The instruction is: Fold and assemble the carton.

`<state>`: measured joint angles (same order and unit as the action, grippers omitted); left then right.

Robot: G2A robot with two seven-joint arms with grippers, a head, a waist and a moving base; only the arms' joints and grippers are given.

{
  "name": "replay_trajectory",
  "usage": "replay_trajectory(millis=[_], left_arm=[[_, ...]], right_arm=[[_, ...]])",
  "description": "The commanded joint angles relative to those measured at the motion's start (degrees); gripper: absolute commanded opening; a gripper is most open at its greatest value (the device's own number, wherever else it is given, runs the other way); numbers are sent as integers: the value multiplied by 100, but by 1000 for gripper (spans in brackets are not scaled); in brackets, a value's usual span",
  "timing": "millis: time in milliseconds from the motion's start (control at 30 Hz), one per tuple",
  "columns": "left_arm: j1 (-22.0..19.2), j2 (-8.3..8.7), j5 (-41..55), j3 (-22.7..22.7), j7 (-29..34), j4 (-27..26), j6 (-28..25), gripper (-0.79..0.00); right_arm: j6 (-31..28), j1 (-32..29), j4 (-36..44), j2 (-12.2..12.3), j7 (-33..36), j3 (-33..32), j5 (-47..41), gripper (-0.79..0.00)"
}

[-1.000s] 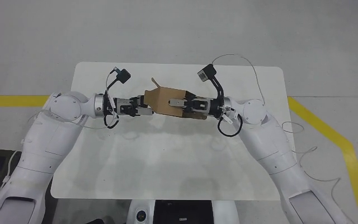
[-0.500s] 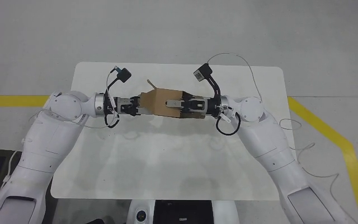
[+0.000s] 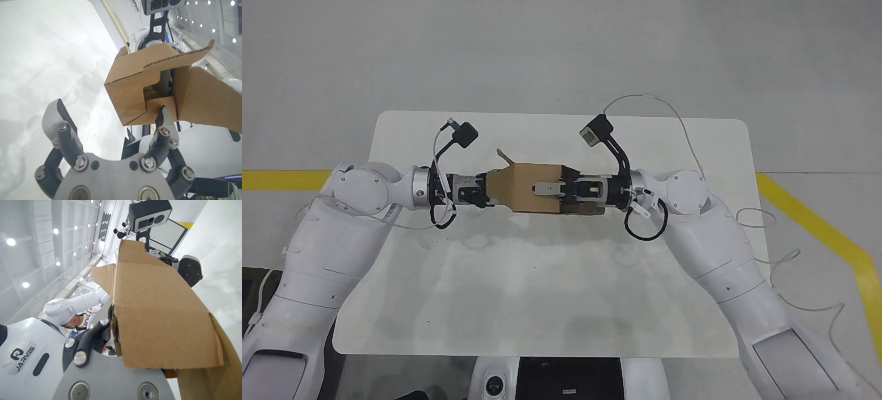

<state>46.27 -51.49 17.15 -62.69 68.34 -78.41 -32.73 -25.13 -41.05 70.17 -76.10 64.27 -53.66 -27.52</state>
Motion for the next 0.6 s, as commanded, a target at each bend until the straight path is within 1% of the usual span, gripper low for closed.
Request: replay_trajectory(millis=[0, 267, 567], left_arm=[[11, 2, 7, -4, 16, -21, -5, 0], [29, 7, -47, -29, -13, -21, 17, 0], [-121, -6, -360, -62, -285, 392, 14, 0]], right_arm=[[-5, 7, -27, -5, 3, 3, -11, -785], [54, -37, -103, 9, 84, -64, -58, -785], [480, -252, -37, 58, 544, -109, -318, -785]])
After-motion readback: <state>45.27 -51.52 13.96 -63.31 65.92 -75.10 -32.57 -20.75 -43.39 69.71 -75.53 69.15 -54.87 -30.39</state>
